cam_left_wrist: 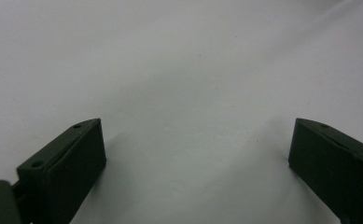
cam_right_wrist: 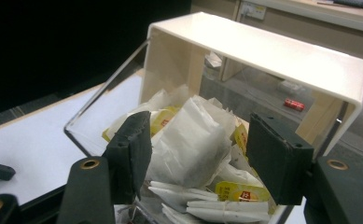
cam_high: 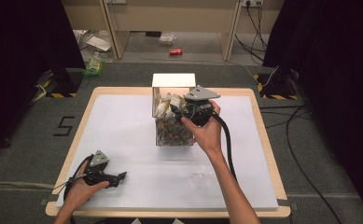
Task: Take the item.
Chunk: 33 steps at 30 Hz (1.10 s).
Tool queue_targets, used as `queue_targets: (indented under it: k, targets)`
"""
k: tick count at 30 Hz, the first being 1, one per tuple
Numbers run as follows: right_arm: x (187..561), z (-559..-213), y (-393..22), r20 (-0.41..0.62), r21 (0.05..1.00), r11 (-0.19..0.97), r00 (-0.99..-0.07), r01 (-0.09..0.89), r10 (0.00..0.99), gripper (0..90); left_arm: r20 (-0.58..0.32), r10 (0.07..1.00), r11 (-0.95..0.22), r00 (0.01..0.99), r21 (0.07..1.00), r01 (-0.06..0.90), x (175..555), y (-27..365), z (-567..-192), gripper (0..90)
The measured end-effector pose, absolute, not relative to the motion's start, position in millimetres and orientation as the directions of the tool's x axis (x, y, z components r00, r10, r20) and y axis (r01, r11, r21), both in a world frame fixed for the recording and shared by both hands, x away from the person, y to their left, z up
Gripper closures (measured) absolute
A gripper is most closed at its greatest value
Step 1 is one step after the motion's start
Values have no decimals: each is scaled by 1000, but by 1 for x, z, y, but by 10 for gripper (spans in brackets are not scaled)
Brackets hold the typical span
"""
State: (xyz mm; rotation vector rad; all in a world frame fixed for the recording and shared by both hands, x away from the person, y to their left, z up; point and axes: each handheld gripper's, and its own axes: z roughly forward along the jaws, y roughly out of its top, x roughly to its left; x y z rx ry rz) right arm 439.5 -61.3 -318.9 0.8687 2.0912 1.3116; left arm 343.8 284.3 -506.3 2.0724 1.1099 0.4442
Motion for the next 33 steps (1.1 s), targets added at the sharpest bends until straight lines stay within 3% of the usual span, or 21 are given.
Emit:
queue_targets:
  k: [10, 13, 14, 16, 17, 18, 20, 33]
  targets:
    - [446, -323, -54, -79, 897, 342, -659, 281, 748, 448, -40, 821, -359, 569, 739, 570, 344, 285, -506, 32]
    - [448, -325, -52, -84, 886, 360, -662, 293, 745, 519, -45, 821, -355, 569, 741, 570, 344, 285, -506, 31]
    - [448, -326, -52, -90, 884, 366, -663, 291, 743, 598, -48, 821, -352, 569, 742, 570, 344, 285, -506, 32]
    - [447, -326, -52, -90, 885, 366, -664, 289, 742, 623, -47, 821, -353, 569, 742, 570, 344, 285, -506, 32]
    - [446, -325, -53, -91, 886, 364, -664, 286, 742, 691, -49, 821, -352, 568, 741, 572, 344, 285, -506, 31]
    - [446, -325, -53, -91, 886, 364, -664, 286, 742, 691, -49, 821, -352, 569, 742, 571, 344, 285, -506, 31]
    - [443, -322, -56, -103, 892, 366, -669, 265, 736, 778, -52, 821, -349, 569, 742, 572, 344, 286, -506, 31]
    - [431, -307, -62, -105, 912, 349, -696, 217, 710, 824, -52, 821, -350, 569, 742, 572, 344, 286, -506, 31]
